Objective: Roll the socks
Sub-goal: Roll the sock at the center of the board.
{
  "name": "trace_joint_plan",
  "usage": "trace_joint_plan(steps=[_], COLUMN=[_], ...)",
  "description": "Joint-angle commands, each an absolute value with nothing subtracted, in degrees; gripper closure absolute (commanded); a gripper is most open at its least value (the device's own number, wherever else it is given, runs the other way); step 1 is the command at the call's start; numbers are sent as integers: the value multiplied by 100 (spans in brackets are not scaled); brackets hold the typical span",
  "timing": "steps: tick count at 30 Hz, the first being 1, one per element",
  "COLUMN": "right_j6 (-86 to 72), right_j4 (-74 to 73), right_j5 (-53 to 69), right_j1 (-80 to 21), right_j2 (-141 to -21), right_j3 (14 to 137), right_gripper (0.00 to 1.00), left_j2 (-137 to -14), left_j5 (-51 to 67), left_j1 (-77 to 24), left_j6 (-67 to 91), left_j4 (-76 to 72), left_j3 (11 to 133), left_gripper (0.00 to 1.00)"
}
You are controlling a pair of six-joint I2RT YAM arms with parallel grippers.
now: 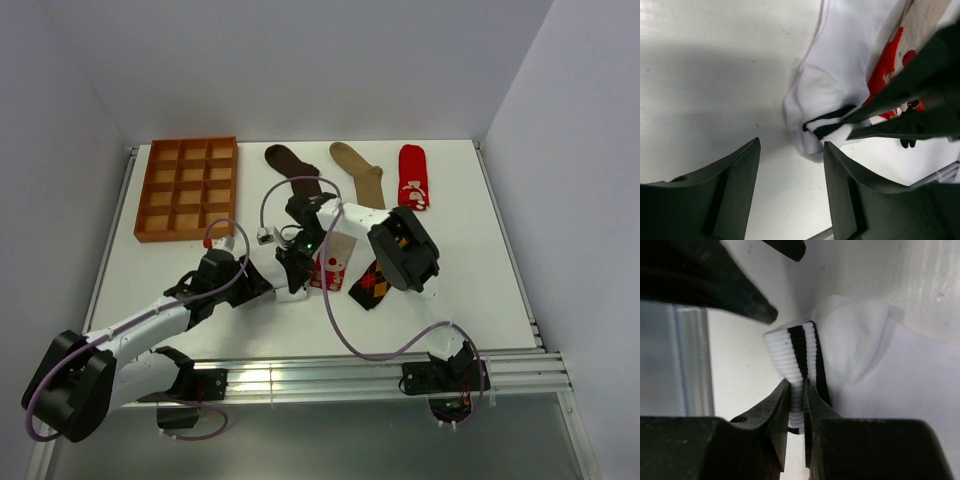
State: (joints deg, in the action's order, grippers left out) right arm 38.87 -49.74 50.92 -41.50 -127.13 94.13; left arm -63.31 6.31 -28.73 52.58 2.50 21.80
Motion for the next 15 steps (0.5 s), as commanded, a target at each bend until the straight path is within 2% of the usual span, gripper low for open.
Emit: trace_joint_plan(steps=[1, 8, 15], right_j6=[4323, 4307, 4008], right_j4=[-6555, -7321, -7172], right_j5=[5607, 5792, 5730], right_j1=[-4096, -3973, -3911], right_j2=[-13497, -14264, -14405], right_j3=[10158, 10951, 11057], right_gripper=[86, 84, 83], left_j2=[-5986, -5915, -6652], left_j5=[-190, -484, -255], left_j1=[-3172, -3735, -4033], left_j6=[4931, 4281, 3964], left_j4=[44, -1001, -1810], left_j3=[2136, 1960, 1872], left_gripper=[40, 37, 41])
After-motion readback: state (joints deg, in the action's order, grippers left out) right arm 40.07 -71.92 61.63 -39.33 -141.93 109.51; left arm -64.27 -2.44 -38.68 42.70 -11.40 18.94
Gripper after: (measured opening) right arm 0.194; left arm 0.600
